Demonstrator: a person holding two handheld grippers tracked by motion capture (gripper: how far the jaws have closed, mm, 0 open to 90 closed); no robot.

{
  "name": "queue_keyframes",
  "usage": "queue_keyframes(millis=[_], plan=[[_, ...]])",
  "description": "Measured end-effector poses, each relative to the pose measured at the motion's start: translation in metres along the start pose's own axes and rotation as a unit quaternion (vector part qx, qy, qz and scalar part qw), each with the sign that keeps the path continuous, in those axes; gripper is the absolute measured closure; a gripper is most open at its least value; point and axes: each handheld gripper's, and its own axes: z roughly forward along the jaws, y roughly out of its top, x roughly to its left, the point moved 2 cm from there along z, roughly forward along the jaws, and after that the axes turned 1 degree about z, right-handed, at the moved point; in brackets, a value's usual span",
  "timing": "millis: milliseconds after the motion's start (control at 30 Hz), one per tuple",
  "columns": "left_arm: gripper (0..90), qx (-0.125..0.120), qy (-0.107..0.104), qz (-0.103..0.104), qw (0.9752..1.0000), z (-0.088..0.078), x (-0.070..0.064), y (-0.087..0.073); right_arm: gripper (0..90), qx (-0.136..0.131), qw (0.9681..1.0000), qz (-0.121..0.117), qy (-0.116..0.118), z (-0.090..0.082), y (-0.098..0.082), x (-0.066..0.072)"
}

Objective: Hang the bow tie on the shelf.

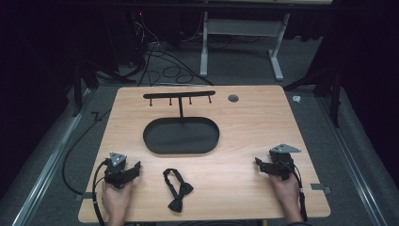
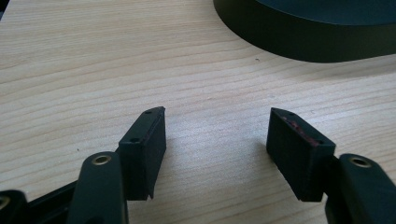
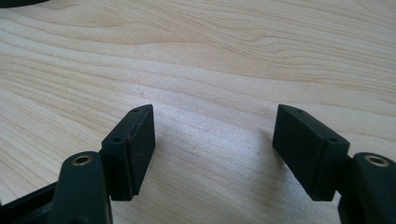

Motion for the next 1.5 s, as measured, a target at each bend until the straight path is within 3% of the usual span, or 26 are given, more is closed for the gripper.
queue_keyframes(millis=[367,967,1167,1333,1500], plan=[[35.6,0.000,-0.003,0.001,1.0000,0.000,0.000,0.000,30.8,0.000,1.0000,0.002,0.001,0.000,0.000,0.000],[35.9,0.001,0.008,-0.008,0.9999,0.001,-0.003,0.001,30.9,-0.001,1.0000,0.004,0.003,0.000,0.000,-0.001],[42.6,0.003,0.010,-0.013,0.9999,0.000,-0.001,0.002,30.9,-0.001,1.0000,0.003,0.004,0.000,0.000,-0.001],[44.6,-0.002,0.004,-0.012,0.9999,-0.007,-0.001,0.004,30.9,-0.001,1.0000,0.004,0.004,0.000,0.000,-0.001],[45.5,-0.015,-0.030,-0.021,0.9992,-0.019,-0.007,0.008,30.9,-0.001,1.0000,0.005,0.005,0.000,0.000,-0.001]])
